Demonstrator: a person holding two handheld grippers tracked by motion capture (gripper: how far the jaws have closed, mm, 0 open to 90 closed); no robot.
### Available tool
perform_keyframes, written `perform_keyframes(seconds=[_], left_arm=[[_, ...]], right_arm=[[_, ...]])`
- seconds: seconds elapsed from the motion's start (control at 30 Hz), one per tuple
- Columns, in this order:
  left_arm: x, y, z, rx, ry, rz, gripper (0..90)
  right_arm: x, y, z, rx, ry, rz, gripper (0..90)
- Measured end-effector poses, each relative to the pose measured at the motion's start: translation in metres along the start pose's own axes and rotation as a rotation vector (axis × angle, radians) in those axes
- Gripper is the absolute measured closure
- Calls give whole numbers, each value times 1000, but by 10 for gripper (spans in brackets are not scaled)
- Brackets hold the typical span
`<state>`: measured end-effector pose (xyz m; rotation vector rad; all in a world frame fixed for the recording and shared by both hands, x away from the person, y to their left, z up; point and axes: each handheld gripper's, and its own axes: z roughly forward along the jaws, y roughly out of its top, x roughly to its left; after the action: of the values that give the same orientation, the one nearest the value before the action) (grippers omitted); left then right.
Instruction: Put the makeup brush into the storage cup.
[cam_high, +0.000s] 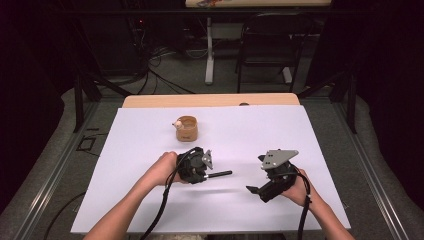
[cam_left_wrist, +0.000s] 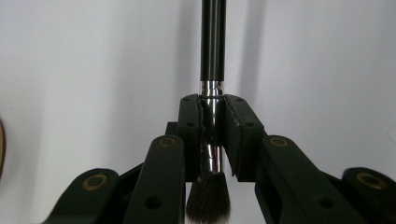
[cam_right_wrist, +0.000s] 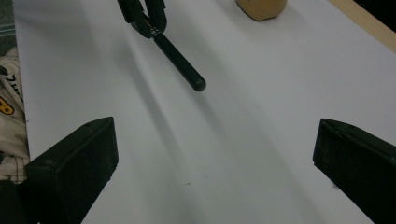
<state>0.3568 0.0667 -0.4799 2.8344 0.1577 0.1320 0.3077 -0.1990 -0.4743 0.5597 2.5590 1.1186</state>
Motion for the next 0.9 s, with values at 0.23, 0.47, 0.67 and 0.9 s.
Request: perform_keyframes(seconds=[0.23, 0.47, 0.67, 0.9], left_arm=[[-1, 8, 6, 1, -15, 19, 774], [-2, 12, 11, 10, -39, 68, 774], [-2, 16, 13, 10, -49, 104, 774], [-5, 20, 15, 13, -66, 150, 774]], right_arm=[[-2, 16, 25, 24, 38, -19, 0], [3, 18, 43, 23, 55, -53, 127], [9, 14, 51, 43, 92, -61, 246], [14, 12, 57, 69, 122, -84, 477]])
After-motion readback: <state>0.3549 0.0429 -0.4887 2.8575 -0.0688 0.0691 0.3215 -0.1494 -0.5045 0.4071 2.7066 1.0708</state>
